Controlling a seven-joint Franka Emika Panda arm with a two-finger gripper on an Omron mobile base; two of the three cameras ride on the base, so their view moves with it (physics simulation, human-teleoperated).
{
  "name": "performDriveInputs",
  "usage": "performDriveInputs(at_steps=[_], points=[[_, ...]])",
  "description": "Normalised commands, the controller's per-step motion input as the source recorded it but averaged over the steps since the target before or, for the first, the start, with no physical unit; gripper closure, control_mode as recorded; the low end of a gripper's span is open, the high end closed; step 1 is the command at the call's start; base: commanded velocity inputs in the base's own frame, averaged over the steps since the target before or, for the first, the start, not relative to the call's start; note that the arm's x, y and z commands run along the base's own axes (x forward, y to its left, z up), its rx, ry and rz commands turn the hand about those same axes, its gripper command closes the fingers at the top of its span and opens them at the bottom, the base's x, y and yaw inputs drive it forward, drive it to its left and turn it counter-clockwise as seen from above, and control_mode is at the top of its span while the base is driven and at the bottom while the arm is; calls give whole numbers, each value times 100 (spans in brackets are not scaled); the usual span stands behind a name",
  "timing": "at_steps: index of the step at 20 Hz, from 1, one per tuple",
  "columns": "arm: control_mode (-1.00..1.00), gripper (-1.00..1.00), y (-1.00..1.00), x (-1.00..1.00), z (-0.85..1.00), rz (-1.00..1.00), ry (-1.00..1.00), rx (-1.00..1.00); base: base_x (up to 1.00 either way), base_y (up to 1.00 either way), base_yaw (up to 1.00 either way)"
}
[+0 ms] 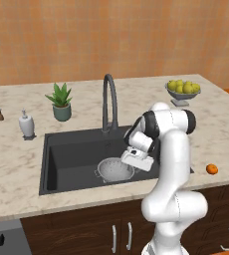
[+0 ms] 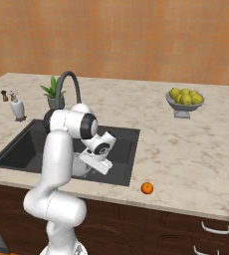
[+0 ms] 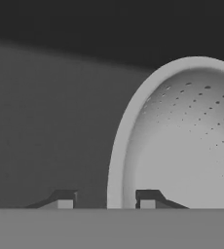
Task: Put the colander in the sink, put the tangerine in the colander, and turn on the sink faucet and pour water over the colander.
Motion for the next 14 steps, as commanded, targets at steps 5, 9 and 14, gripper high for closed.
performDriveInputs(at_steps=[5,9,14], points=[[-100,-100,7,-15,15,0,-2,1,0,0,0],[-100,-100,-16,-21,32,0,-9,-3,0,0,0],[-100,-100,-21,-22,53,-2,-4,-7,0,0,0]])
